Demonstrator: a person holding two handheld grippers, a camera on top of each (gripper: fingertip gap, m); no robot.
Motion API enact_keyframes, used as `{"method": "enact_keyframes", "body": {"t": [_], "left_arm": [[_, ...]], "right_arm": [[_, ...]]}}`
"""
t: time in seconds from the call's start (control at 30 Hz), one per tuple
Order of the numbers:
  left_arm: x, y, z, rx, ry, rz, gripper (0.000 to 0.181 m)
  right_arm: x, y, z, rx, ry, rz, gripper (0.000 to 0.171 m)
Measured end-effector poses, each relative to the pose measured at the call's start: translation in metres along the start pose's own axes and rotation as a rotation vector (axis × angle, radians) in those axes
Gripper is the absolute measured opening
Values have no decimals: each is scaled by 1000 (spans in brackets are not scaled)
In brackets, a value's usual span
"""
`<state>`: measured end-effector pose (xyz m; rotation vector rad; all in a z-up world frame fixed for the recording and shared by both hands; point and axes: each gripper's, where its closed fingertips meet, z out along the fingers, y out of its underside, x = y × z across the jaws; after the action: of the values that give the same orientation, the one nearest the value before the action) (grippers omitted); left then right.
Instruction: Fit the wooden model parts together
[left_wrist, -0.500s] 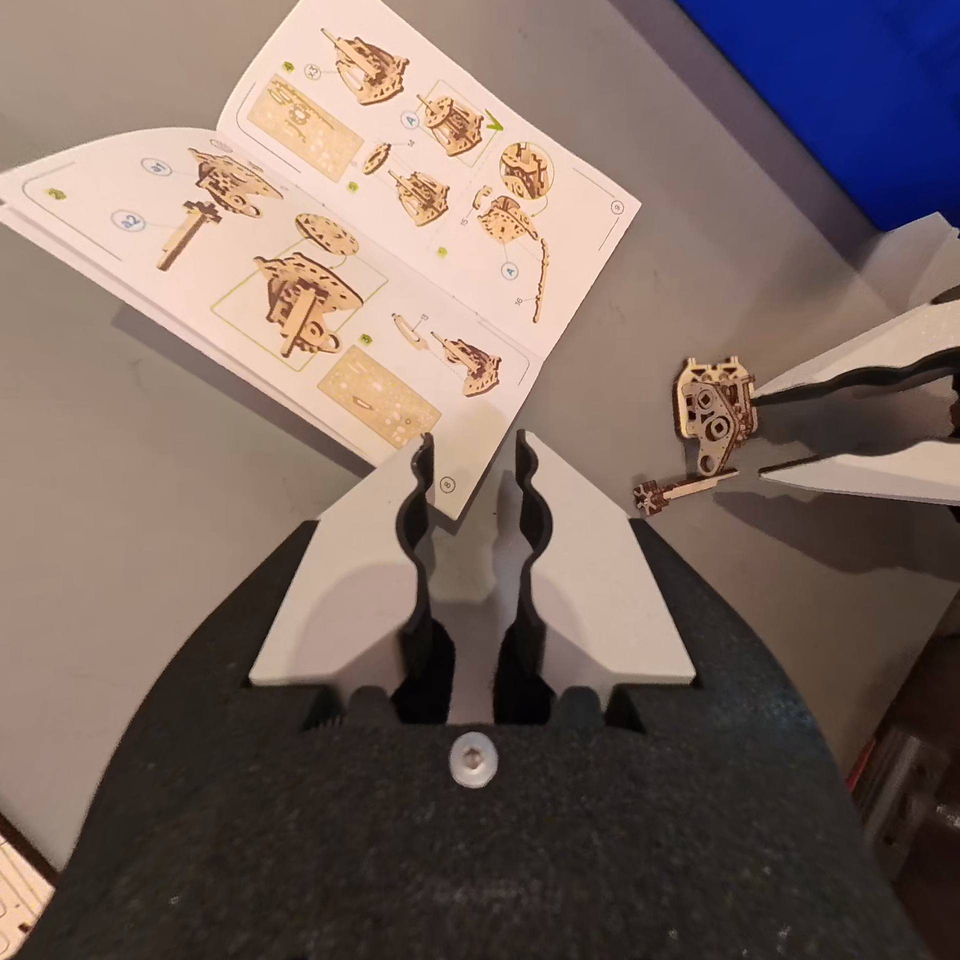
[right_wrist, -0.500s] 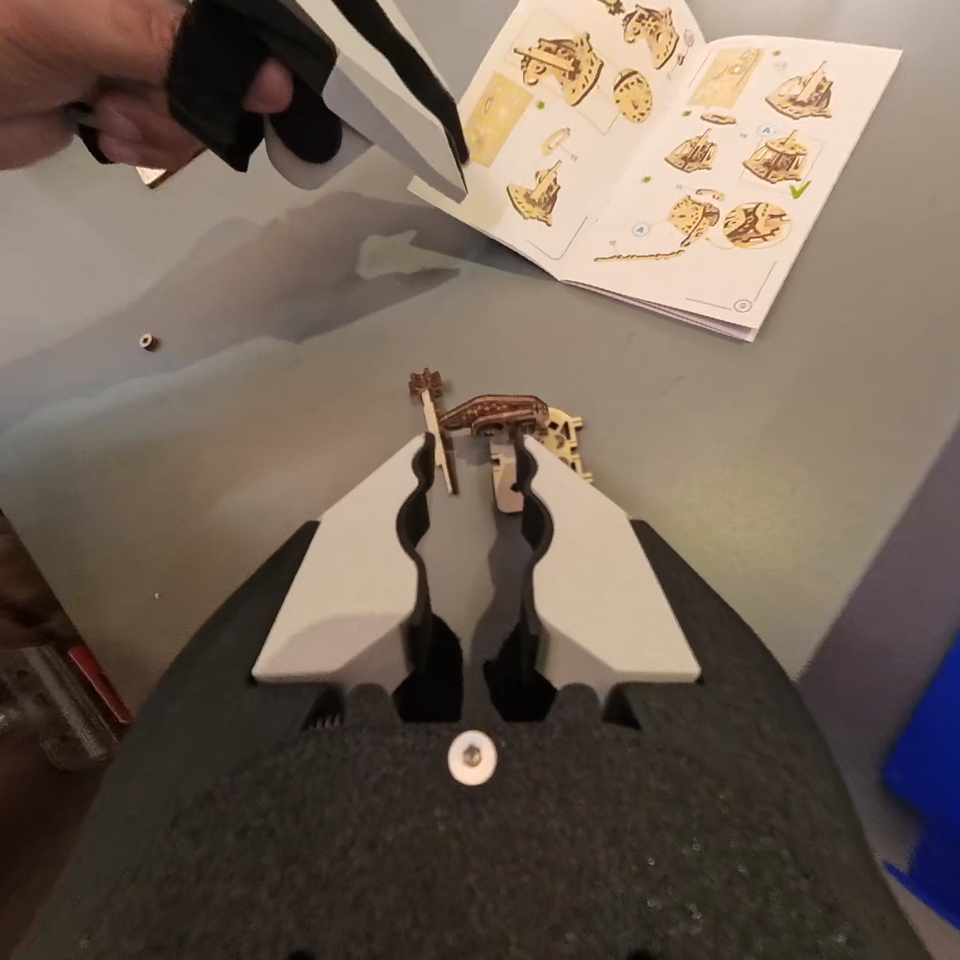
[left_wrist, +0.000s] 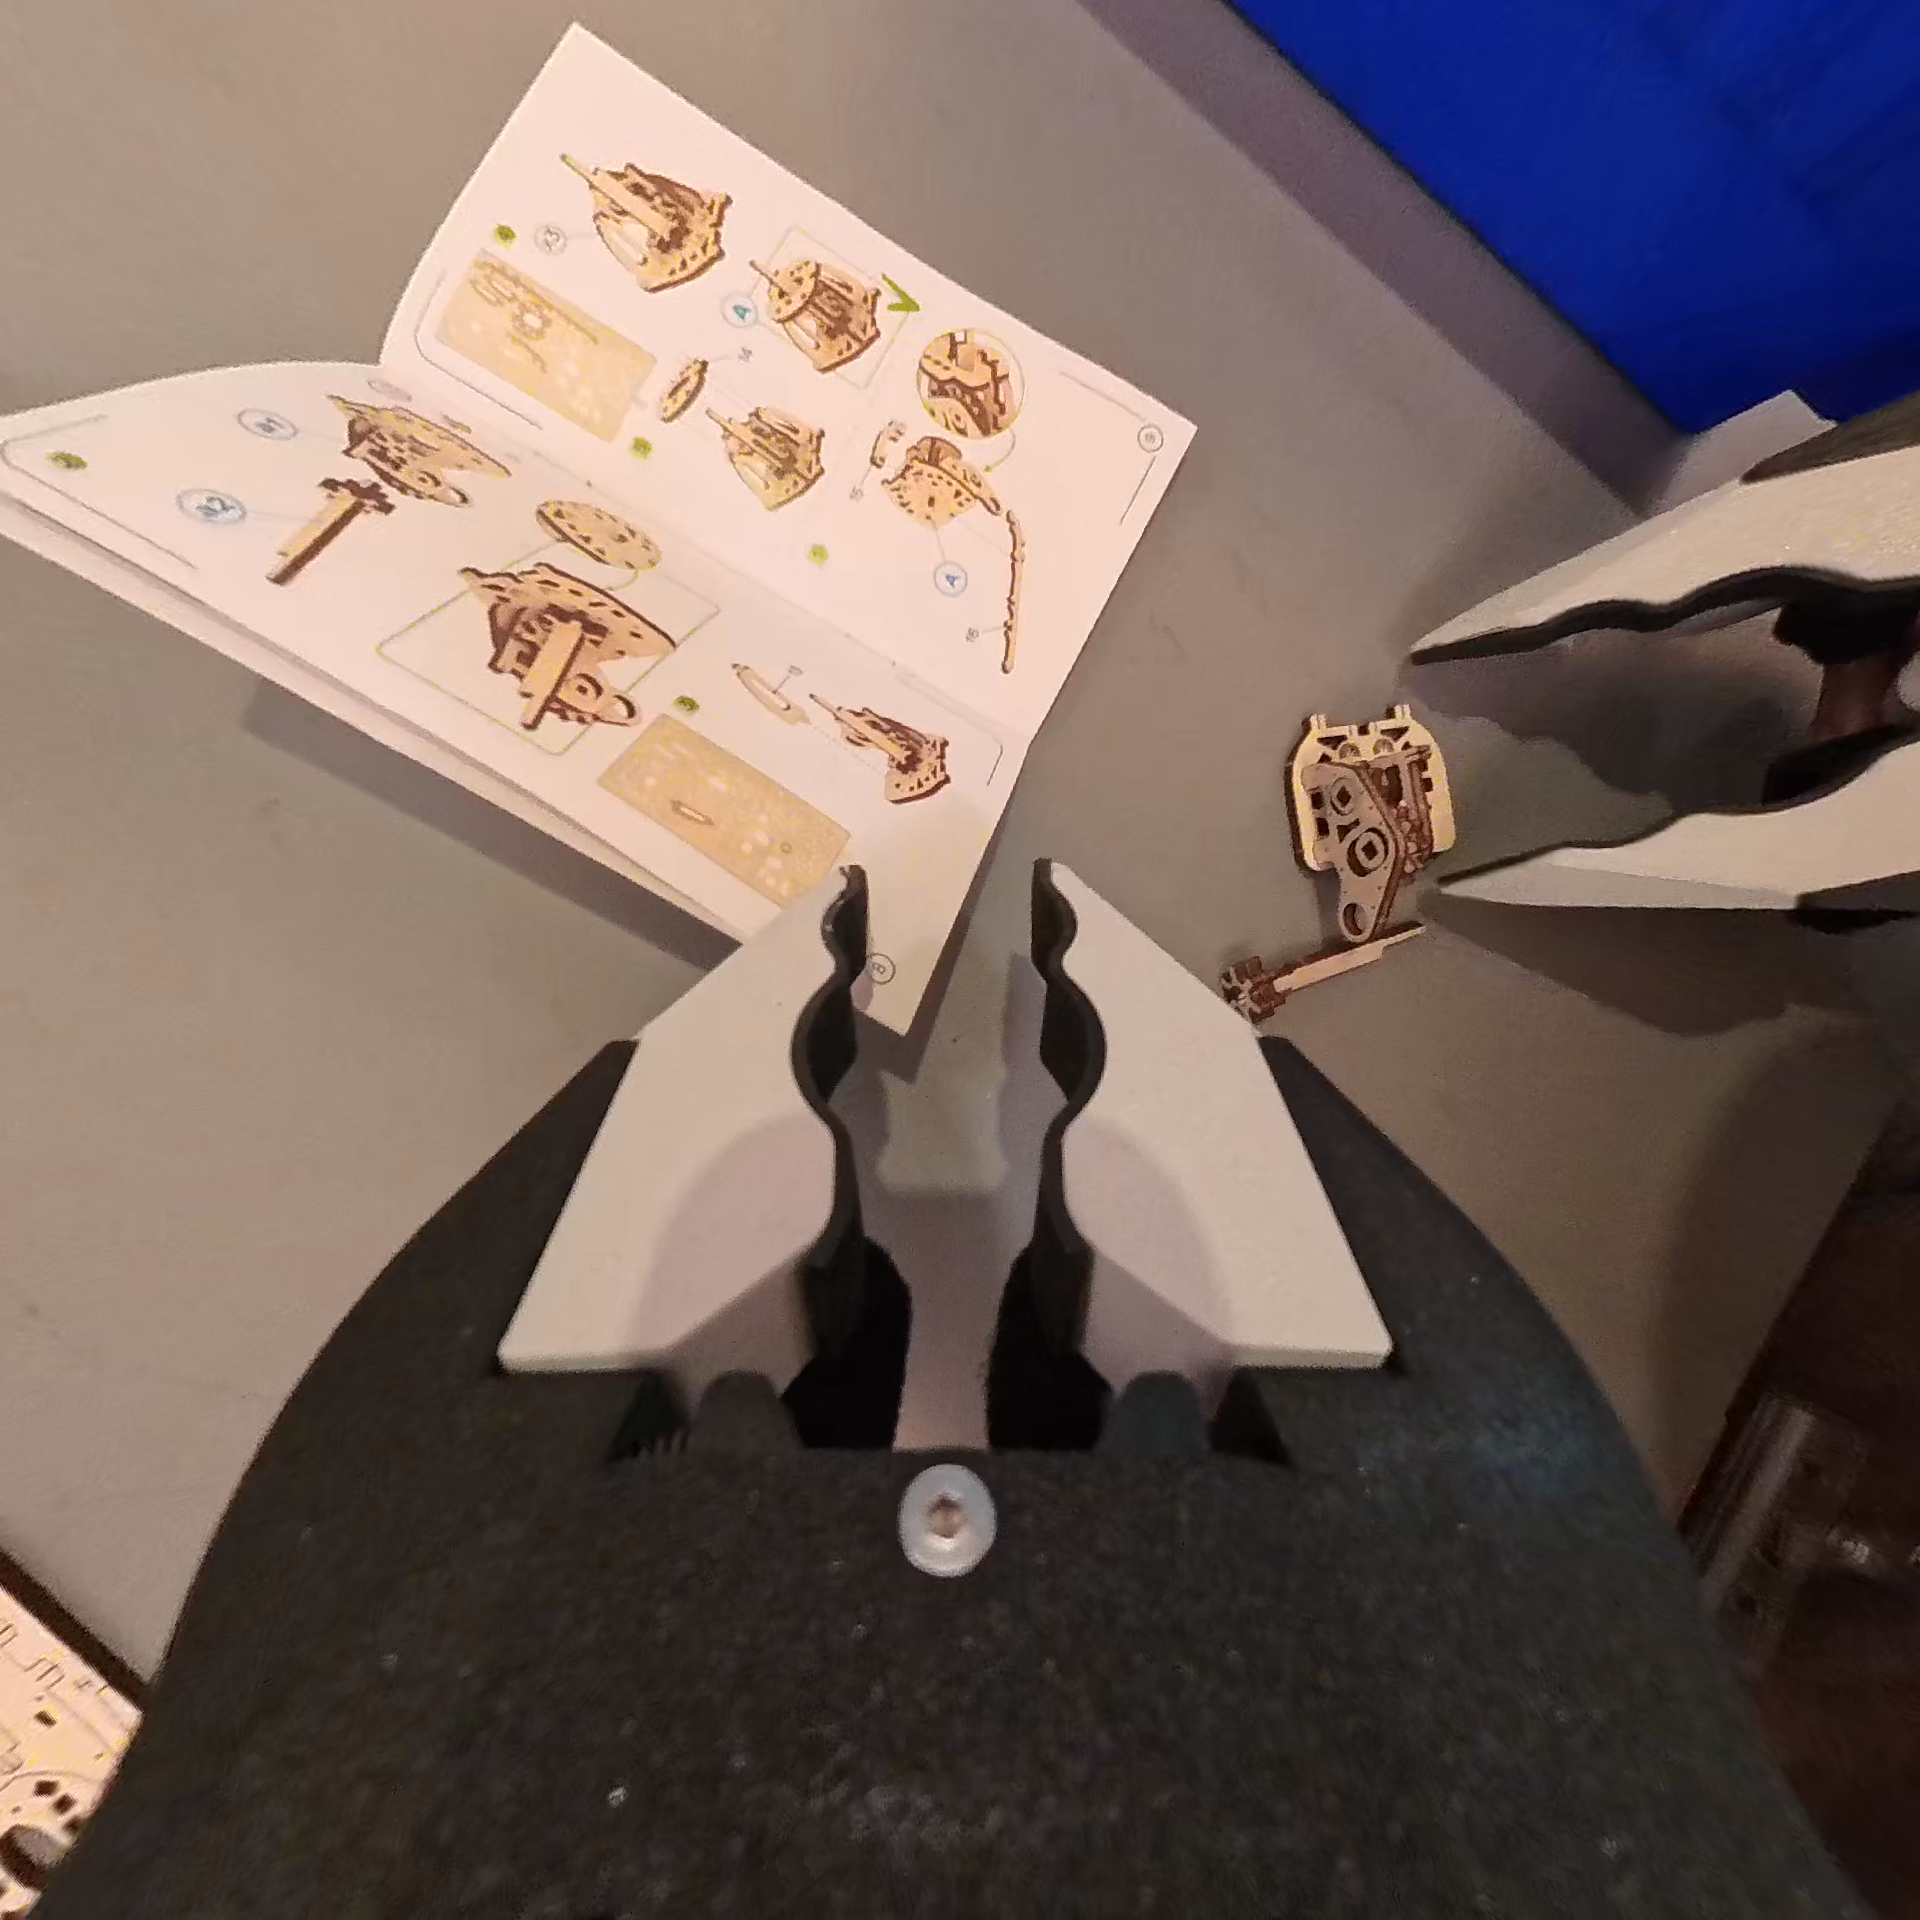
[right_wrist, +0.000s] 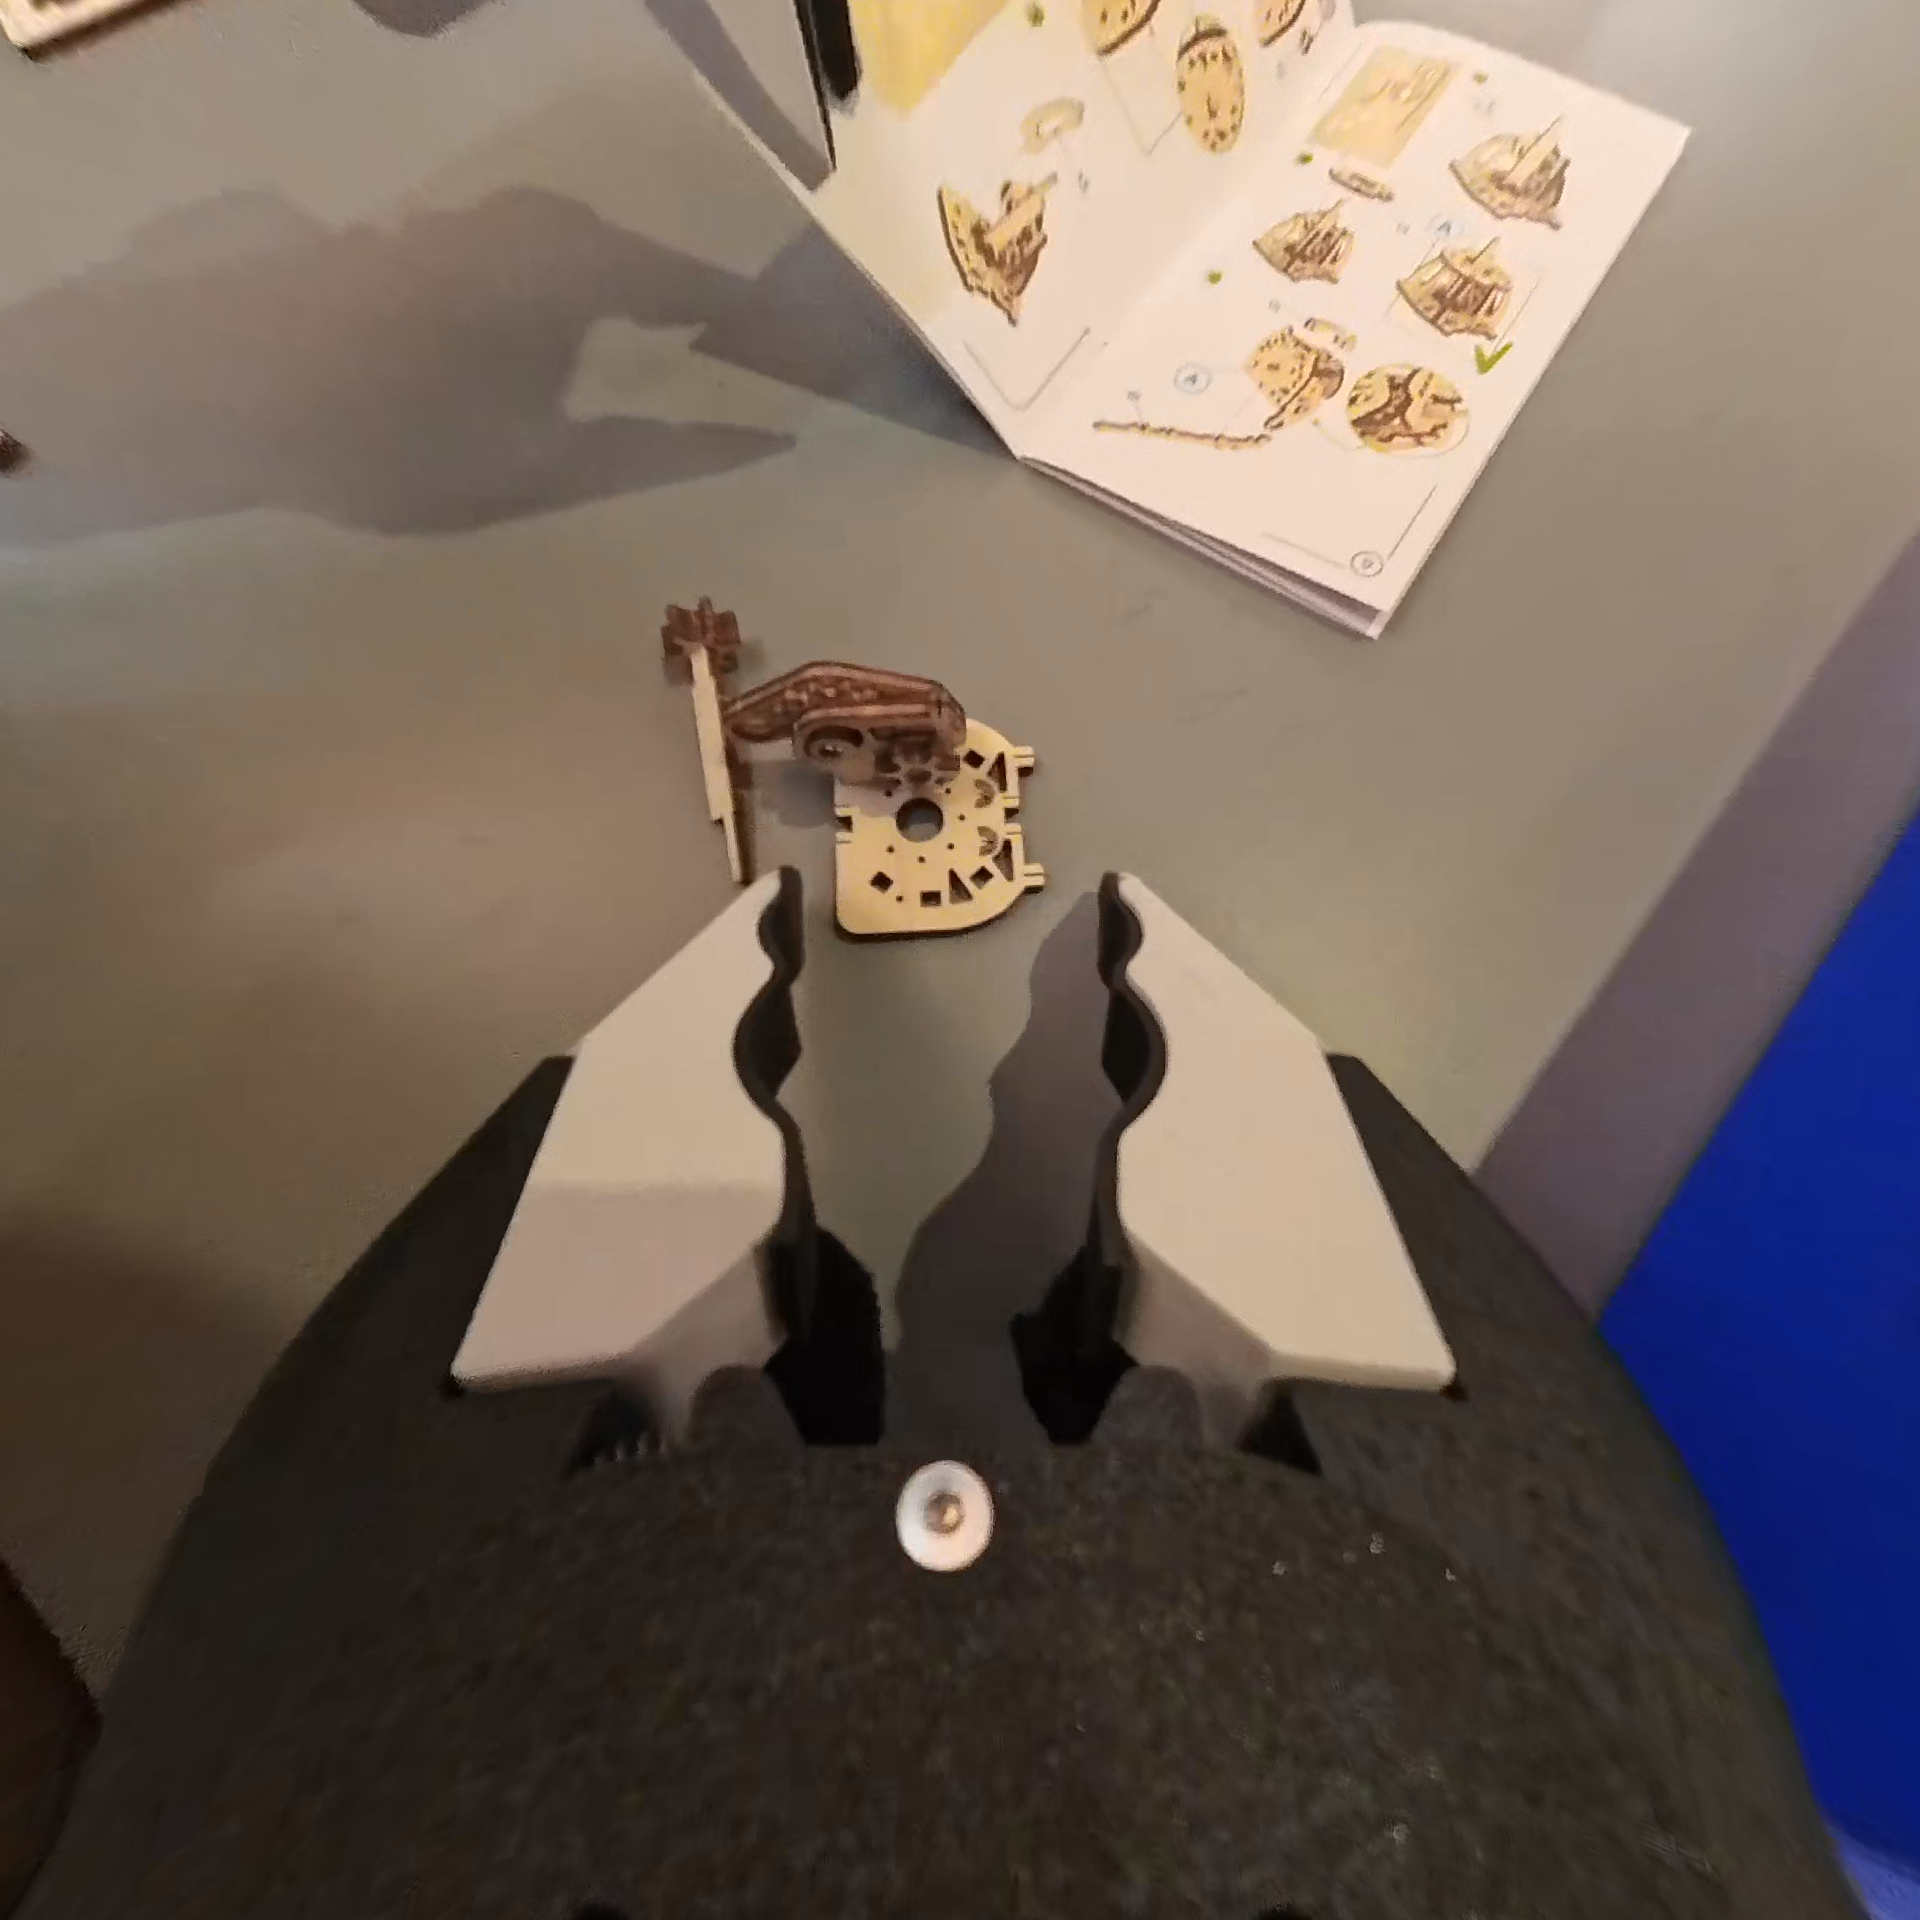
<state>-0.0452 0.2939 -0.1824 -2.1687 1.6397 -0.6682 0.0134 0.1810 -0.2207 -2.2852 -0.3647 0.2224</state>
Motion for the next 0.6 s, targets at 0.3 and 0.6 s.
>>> {"method": "enact_keyframes", "body": {"t": [0.3,0.6], "left_arm": [[-1,0,5,-14,4,0,30],[-2,0,7,-21,6,-1,30]], "right_arm": [[1,1,4,-12,13,-12,46],[1,1,5,-21,27,-30,34]]}}
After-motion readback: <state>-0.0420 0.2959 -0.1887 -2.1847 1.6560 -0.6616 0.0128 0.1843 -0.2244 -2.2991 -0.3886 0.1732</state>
